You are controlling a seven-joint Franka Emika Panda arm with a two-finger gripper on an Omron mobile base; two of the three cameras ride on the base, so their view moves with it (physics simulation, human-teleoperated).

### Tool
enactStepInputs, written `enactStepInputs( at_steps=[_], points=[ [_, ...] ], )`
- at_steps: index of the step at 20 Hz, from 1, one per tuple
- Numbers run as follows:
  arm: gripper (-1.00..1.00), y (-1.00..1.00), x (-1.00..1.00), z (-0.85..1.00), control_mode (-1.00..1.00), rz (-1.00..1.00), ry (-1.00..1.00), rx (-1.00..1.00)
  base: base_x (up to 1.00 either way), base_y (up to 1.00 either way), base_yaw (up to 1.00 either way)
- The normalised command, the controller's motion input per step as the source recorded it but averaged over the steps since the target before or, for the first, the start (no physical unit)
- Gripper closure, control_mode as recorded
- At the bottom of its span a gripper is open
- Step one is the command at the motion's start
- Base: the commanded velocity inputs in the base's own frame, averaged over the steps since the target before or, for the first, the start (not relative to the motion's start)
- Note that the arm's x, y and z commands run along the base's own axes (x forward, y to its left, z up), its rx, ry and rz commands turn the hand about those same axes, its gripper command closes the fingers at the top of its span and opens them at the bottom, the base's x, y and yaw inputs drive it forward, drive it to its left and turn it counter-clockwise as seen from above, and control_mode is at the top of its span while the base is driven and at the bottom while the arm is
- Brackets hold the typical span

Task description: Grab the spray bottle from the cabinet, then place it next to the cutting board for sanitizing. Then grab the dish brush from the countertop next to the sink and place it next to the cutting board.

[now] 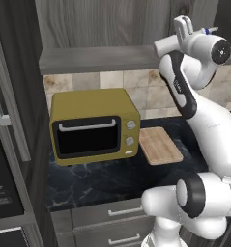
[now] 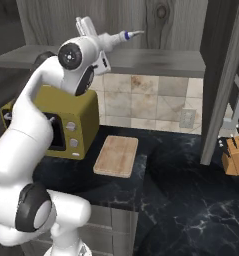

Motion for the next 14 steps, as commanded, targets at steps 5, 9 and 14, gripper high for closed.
enactStepInputs(
  at_steps=[5, 9, 14],
  points=[
    [1.0, -0.05, -1.0, 0.0, -1.0, 0.0, 0.07, 0.11, 0.0, 0.0, 0.0],
    [1.0, -0.12, -1.0, 0.0, -1.0, 0.0, 0.34, 0.0, 0.0, 0.0, 0.0],
    [1.0, 0.0, -1.0, -0.4, -1.0, 0.0, 0.39, -0.13, 0.0, 0.0, 0.0]
  ],
)
